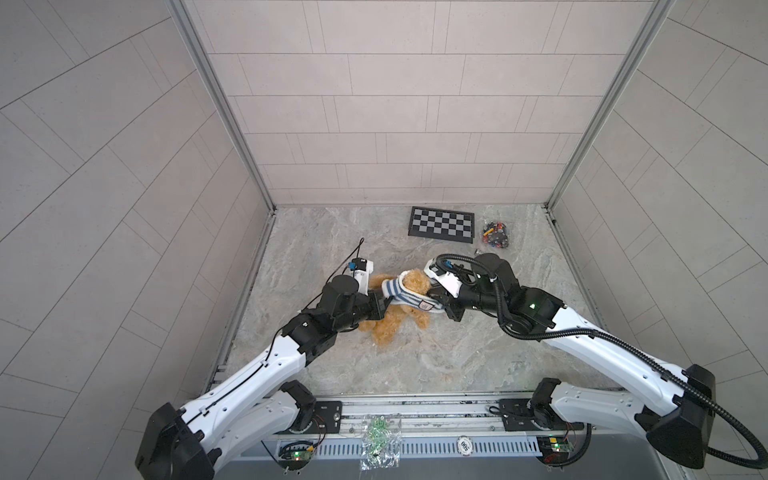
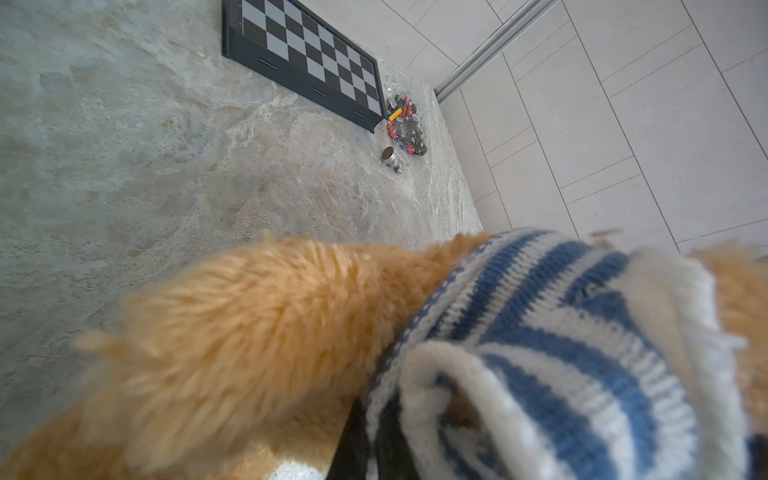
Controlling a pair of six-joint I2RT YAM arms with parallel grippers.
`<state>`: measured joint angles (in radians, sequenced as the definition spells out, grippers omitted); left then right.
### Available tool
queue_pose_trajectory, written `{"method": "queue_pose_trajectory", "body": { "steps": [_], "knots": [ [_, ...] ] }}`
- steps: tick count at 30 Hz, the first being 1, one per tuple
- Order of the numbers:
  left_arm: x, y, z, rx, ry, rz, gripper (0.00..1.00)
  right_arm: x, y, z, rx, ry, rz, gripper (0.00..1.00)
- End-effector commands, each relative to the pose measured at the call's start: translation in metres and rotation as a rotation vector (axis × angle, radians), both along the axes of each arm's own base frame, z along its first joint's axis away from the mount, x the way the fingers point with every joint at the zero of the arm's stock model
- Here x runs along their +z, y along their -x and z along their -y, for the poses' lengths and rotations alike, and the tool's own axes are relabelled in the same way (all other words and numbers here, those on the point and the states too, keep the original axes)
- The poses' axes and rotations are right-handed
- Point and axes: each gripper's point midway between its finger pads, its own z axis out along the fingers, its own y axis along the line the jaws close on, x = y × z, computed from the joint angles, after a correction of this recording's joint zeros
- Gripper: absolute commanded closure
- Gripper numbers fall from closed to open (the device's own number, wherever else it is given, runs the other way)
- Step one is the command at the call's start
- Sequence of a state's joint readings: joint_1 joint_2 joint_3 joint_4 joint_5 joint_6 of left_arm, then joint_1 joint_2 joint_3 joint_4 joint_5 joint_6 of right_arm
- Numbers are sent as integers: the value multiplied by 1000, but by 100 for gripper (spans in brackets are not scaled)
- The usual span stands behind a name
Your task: Dress the teddy bear
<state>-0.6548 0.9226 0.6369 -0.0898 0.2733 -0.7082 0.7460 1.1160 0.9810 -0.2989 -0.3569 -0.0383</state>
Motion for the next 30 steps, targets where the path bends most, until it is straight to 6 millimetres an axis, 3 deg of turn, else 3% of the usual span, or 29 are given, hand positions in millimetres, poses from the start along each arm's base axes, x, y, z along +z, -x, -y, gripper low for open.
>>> {"method": "queue_pose_trajectory", "body": {
  "steps": [1, 5, 10, 14, 18, 23, 30],
  "knots": [
    [32, 8, 6, -64, 39, 91, 86, 39, -13, -7, -79, -127, 9, 100],
    [54, 15, 1, -69, 91, 178, 65, 40, -18, -3, -159, -136, -48, 100],
    [60, 22, -12, -40, 90, 237, 53, 49, -32, 7, -343, -235, -167, 100],
    [66, 25, -11, -29, 155, 260, 54, 67, -37, 2, -419, -387, -246, 100],
    [78, 31, 5, -39, 219, 289, 58, 81, -38, -4, -460, -490, -216, 100],
    [94, 25, 16, 8, 334, 303, 66, 82, -42, -3, -531, -587, -199, 100],
    [102, 14, 22, 44, 370, 300, 69, 83, -39, -7, -549, -632, -190, 100]
  ]
}}
